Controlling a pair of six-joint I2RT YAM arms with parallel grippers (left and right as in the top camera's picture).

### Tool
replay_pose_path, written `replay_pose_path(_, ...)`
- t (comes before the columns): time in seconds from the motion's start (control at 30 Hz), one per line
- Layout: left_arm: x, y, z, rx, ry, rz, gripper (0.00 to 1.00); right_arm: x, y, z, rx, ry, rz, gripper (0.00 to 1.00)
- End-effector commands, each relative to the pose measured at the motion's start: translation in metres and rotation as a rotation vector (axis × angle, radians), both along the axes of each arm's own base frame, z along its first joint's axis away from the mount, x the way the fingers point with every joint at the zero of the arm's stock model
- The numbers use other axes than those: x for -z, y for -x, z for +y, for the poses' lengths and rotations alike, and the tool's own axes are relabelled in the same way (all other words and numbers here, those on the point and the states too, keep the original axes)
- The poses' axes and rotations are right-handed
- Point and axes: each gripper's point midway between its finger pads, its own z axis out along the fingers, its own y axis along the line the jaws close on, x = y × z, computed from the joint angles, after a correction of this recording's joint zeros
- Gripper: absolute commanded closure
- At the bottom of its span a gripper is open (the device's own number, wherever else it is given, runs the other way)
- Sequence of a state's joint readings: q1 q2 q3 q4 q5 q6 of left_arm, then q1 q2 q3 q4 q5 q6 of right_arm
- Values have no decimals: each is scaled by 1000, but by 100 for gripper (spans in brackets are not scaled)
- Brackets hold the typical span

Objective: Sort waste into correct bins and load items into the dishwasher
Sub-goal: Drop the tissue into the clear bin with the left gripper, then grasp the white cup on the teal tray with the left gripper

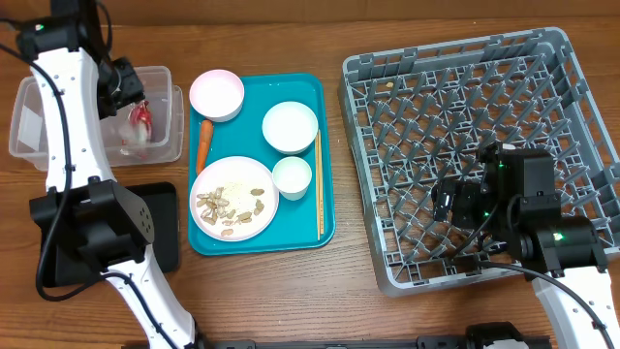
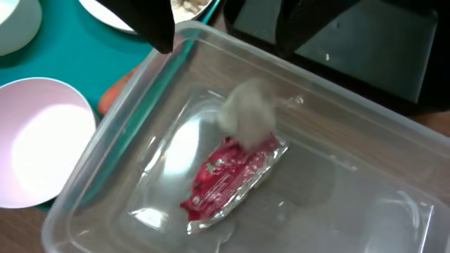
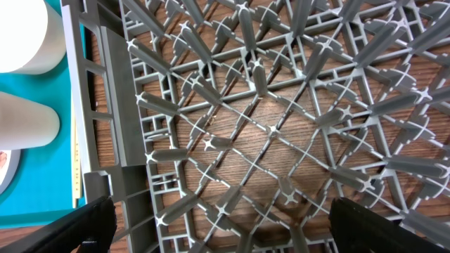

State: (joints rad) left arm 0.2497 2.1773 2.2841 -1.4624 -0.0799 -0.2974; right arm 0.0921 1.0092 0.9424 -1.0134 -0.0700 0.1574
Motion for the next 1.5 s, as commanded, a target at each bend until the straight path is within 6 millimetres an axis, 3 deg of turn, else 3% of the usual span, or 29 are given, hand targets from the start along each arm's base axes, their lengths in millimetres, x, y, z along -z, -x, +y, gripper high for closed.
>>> replay_pose_path(0.0, -5, 5, 3, -20, -3, 6, 52, -12, -6, -2, 14, 0, -37, 0)
replay_pose_path(0.1, -15, 6, -10, 5, -2, 1, 53, -12, -6, -2, 14, 0, -37, 0)
replay_pose_path(0.23, -51, 9, -44, 137, -74, -51, 56, -12, -6, -2, 14, 0, -37, 0)
replay_pose_path(0.4, -95, 61, -78, 187, -77, -34, 55, -12, -6, -2, 14, 0, -37, 0)
replay_pose_path(0.53, -104, 84, -105, 261, 36, -61, 55, -12, -5, -2, 14, 0, -32, 0)
replay_pose_path(0.6, -97, 113, -107, 245, 46, -16, 57, -10, -3, -2, 14, 1, -22, 0)
replay_pose_path(0.63, -90, 140, -101, 183, 27, 20, 60, -10, -3, -2, 14, 1, -22, 0)
replay_pose_path(0.67, -87, 154, -96, 131, 0, 36, 60, -11, -3, -2, 14, 1, -22, 0)
replay_pose_path(0.73, -85, 165, -88, 84, -63, -6, 58, -11, -3, -2, 14, 1, -24, 0)
replay_pose_path(0.8, -81, 133, -92, 125, -80, -171, 46, -11, -4, -2, 14, 1, -27, 0)
replay_pose_path(0.9, -70, 88, -102, 174, -60, -297, 44, -11, -3, -2, 14, 1, -25, 0)
replay_pose_path(0.97, -48, 53, -123, 258, -1, -339, 43, -11, -3, -2, 14, 1, -25, 0)
replay_pose_path(1.03, -20, 36, -143, 303, 61, -301, 44, -11, -4, -2, 14, 1, -25, 0)
replay_pose_path(1.1, 2, 32, -163, 355, 128, -248, 47, -10, -4, -2, 14, 1, -22, 0)
replay_pose_path(1.17, 33, 35, -200, 447, 232, -164, 47, -7, -4, -2, 14, 2, -11, 0)
replay_pose_path(1.3, 70, 48, -234, 530, 245, -40, 47, -2, -6, -2, 14, 5, 12, 0)
replay_pose_path(1.47, 101, 69, -263, 594, 250, 89, 47, 1, -6, -2, 14, 6, 24, 0)
